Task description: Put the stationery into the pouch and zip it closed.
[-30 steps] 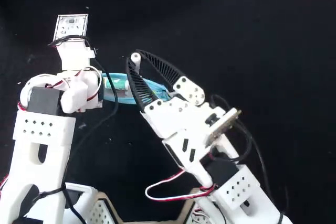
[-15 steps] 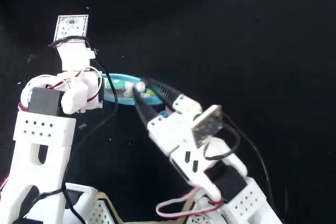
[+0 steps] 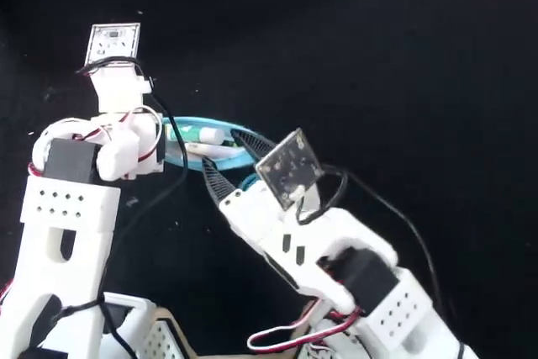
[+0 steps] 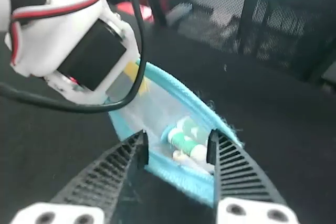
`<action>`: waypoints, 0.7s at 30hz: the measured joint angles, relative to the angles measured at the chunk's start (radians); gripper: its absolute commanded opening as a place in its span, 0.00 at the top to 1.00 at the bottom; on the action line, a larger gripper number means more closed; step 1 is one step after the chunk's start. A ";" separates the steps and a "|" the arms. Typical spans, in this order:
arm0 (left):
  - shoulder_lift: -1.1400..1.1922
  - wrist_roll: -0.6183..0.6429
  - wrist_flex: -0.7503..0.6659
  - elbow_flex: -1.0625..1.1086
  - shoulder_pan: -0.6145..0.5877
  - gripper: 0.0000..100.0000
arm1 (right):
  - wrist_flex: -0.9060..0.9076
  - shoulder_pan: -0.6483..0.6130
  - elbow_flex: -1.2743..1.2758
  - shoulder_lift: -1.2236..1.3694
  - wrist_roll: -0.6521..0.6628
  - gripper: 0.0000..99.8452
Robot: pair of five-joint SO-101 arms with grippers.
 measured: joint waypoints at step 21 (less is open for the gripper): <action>0.000 0.000 0.000 0.000 0.000 0.97 | 0.101 0.288 0.203 -0.253 0.147 0.80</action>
